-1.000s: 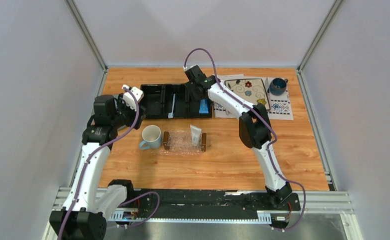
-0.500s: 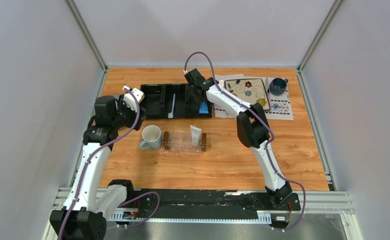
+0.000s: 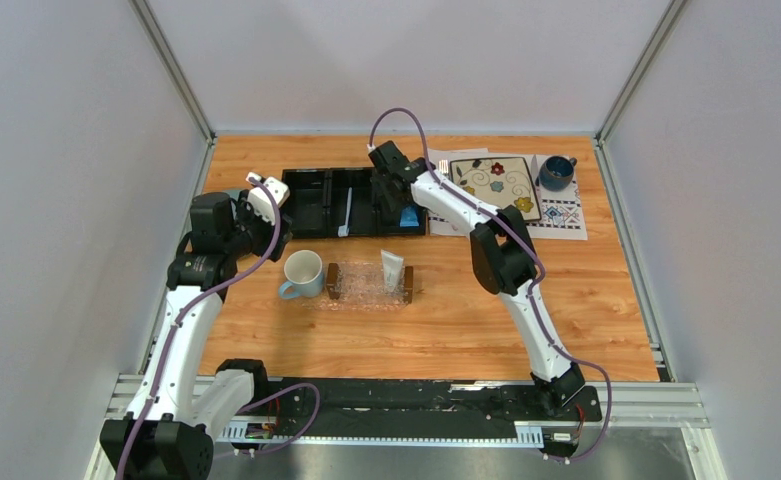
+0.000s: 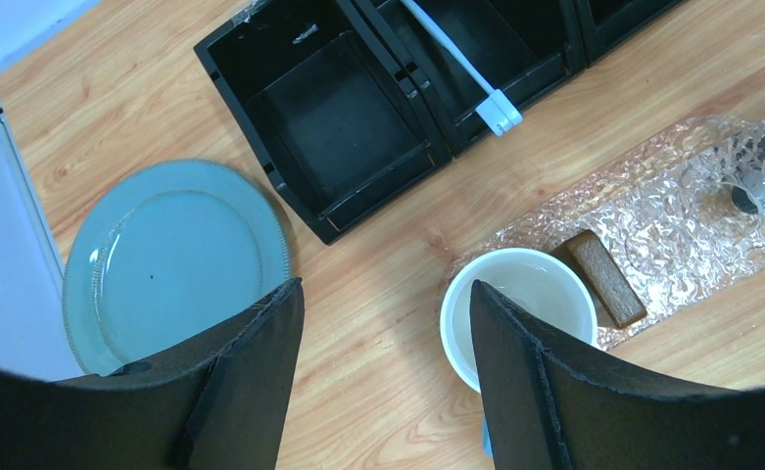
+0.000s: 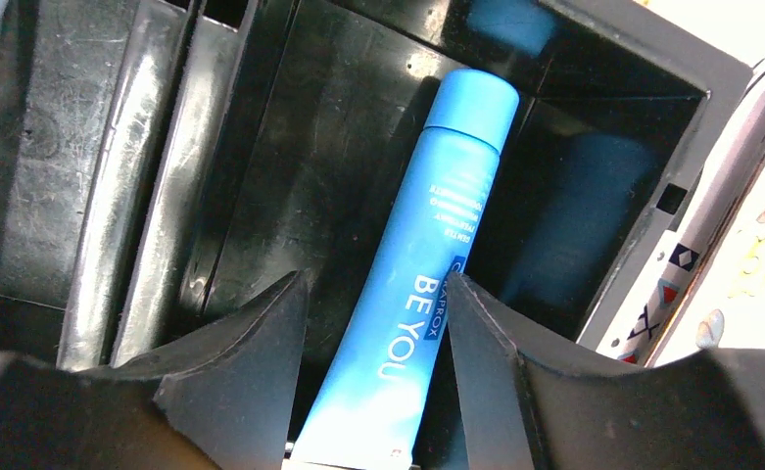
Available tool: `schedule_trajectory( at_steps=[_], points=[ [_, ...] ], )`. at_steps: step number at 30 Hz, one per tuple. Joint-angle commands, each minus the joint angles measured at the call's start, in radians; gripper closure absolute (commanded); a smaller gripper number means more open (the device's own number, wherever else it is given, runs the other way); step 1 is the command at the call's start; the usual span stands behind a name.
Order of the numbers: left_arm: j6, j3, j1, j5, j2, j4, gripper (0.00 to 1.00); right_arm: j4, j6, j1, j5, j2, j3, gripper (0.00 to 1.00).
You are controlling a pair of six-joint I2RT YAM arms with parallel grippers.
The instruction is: Prepare toiletry sets of a toothbrush and toothpaste on the tray
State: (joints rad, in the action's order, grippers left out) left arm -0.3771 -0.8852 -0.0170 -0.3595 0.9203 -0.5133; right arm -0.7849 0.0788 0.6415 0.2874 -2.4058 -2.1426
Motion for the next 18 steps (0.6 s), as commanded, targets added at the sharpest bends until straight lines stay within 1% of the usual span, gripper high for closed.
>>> schedule_trajectory(
  at_steps=[1,6,9,13,18],
  points=[
    [-0.019,0.002,0.009,-0.004,-0.006,0.036,0.29,-0.030,0.050,-0.020,-0.077,-0.041,-0.022,0.43],
    [-0.014,0.000,0.008,-0.012,0.011,0.039,0.29,-0.027,0.055,-0.022,-0.168,-0.027,-0.031,0.44],
    [-0.014,-0.003,0.008,-0.012,0.018,0.039,0.29,-0.028,0.055,-0.022,-0.183,-0.021,-0.043,0.44],
    [-0.019,-0.008,0.009,-0.012,0.019,0.039,0.29,-0.031,0.050,-0.023,-0.165,-0.009,-0.046,0.42],
    [-0.017,-0.009,0.009,-0.013,0.023,0.042,0.29,-0.060,0.029,-0.022,-0.114,-0.032,-0.062,0.41]
  ],
)
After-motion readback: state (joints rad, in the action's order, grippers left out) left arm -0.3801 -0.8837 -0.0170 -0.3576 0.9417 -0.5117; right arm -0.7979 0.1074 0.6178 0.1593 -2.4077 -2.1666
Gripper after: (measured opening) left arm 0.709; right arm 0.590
